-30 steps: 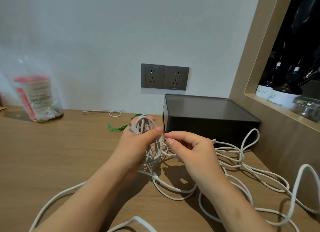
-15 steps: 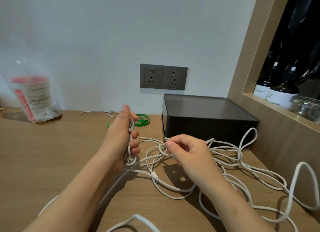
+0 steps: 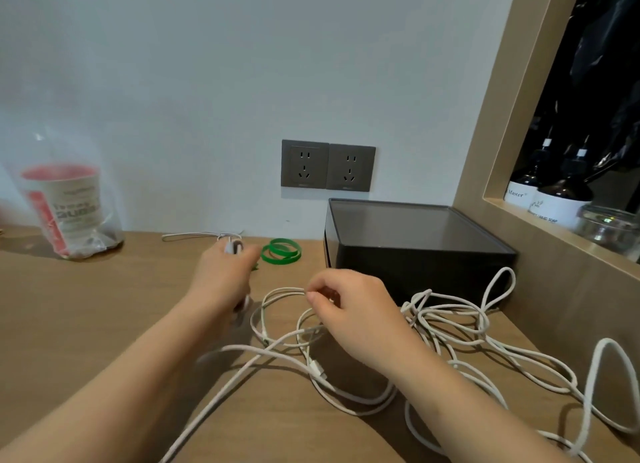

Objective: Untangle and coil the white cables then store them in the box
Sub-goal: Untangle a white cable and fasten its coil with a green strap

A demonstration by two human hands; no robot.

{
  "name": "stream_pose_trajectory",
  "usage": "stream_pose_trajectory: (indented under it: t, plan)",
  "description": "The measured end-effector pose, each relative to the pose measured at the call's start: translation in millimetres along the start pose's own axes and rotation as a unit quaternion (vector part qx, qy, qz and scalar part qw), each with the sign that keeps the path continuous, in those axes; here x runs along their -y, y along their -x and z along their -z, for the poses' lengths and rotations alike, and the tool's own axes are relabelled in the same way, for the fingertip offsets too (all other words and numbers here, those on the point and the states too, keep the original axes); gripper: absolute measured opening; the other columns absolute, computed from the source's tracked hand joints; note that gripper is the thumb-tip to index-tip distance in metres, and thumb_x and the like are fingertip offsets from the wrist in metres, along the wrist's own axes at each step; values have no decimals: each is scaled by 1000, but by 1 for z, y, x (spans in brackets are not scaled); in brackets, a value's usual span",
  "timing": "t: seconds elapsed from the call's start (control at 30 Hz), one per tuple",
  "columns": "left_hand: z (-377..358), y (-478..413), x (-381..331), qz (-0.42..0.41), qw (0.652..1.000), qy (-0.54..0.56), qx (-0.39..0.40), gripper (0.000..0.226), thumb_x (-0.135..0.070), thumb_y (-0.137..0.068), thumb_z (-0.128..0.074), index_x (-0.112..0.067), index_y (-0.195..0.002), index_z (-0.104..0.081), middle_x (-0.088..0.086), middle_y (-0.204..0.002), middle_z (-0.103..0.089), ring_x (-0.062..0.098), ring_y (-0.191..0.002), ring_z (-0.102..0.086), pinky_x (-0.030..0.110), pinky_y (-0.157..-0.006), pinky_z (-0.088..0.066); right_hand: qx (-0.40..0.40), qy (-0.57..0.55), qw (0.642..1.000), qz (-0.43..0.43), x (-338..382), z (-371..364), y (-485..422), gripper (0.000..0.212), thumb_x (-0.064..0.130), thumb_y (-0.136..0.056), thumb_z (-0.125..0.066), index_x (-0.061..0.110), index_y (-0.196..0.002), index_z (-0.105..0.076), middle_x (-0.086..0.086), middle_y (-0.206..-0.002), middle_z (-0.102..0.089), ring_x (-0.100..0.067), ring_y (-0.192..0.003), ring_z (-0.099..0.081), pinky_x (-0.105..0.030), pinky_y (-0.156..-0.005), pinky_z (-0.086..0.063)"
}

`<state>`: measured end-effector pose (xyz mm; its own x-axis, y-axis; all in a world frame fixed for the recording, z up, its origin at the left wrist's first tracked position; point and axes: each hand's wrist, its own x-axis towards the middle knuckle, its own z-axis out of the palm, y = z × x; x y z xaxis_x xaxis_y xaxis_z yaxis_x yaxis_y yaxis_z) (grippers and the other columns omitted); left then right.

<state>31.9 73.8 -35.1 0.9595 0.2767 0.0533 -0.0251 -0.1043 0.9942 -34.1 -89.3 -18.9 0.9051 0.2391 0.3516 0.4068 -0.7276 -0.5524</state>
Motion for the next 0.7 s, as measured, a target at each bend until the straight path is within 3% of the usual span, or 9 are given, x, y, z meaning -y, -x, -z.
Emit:
stream_pose_trajectory:
  t: [0.1, 0.27, 0.47, 0.57, 0.7]
  plan:
    - [19, -24, 1, -13, 999, -39, -14, 20, -23, -89, -55, -15, -73, -46, 8, -61, -41, 22, -52, -35, 30, -51, -26, 5, -9, 1000, -9, 6, -10, -33, 21, 20, -96, -47, 20, -110, -63, 6, -102, -60, -8, -92, -53, -24, -82, -46]
    - [21, -46, 21, 3, 997, -61, -41, 9, -12, -89, -56, -13, -81, -53, 11, -74, -52, 25, -65, -46, 41, -64, -46, 50, 14, 997, -56, -5, -55, -85, 26, 13, -95, -45, 15, -116, -59, -5, -116, -59, -21, -107, -53, -34, -92, -46]
    - [17, -67, 34, -1, 998, -49, -30, 10, -10, -91, -51, -15, -83, -54, 11, -74, -52, 23, -64, -46, 33, -61, -39, 41, 36, 996, -65, -20, -97, -123, 46, 8, -91, -52, 23, -134, -44, -4, -137, -40, -24, -116, -48, -34, -92, -45]
    - [18, -72, 38, 18, 1000, -6, -10, 11, -12, -92, -49, -15, -82, -52, 10, -64, -47, 24, -56, -43, 39, -59, -37, 76, 70, 993, -63, -19, -110, -134, 41, 17, -92, -53, 28, -131, -47, -5, -133, -41, -26, -118, -45, -40, -93, -45]
    - [19, -72, 37, 40, 998, 50, -12, 14, -16, -94, -49, -14, -81, -49, 6, -58, -40, 20, -50, -36, 36, -55, -32, 68, 107, 991, -52, -21, -114, -139, 23, 24, -93, -51, 23, -113, -61, -7, -116, -53, -29, -109, -49, -43, -87, -48]
